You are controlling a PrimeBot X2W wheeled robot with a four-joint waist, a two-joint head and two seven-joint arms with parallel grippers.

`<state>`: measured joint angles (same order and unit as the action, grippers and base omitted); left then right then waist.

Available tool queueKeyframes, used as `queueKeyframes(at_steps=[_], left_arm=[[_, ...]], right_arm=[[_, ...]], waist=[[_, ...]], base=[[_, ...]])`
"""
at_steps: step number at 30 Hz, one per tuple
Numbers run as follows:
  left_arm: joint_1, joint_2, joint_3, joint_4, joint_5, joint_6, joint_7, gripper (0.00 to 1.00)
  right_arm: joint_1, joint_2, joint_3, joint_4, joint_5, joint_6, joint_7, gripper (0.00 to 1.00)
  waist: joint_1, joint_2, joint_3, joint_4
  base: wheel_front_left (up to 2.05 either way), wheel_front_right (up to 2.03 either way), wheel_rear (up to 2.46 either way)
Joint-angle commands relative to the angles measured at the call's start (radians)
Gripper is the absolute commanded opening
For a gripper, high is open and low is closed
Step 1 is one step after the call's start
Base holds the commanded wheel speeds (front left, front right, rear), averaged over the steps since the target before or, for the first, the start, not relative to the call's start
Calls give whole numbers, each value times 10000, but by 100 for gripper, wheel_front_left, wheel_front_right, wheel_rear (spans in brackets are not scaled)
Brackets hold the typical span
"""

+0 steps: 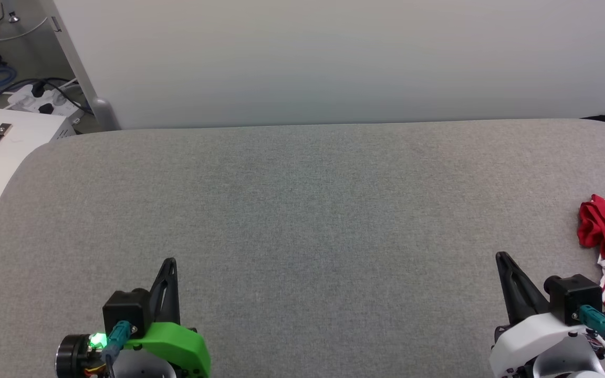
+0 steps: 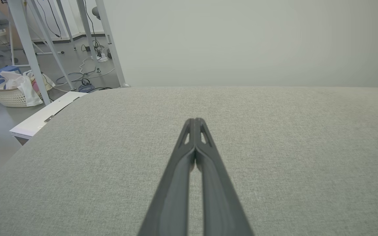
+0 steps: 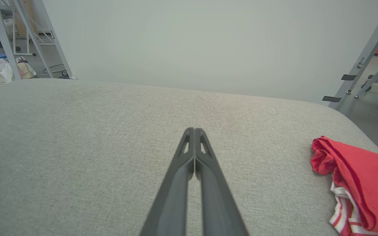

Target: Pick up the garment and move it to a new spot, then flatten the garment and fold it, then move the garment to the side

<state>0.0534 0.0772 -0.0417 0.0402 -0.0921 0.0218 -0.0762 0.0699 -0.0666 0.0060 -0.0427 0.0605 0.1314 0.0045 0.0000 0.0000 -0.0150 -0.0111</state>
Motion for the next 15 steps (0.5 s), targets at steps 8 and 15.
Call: queueKeyframes(at_steps=[8, 15], left_arm=[[-311, -104, 135, -144, 312, -83, 217, 0], [-369, -147, 208, -211, 471, -118, 359, 0]], right_arm=[[-318, 64, -29, 133, -221, -6, -35, 0], [-418, 90, -37, 210, -321, -6, -38, 0]], waist=[[0, 0, 35, 26], [0, 0, 65, 49]], base=[[0, 0, 0], [0, 0, 0]])
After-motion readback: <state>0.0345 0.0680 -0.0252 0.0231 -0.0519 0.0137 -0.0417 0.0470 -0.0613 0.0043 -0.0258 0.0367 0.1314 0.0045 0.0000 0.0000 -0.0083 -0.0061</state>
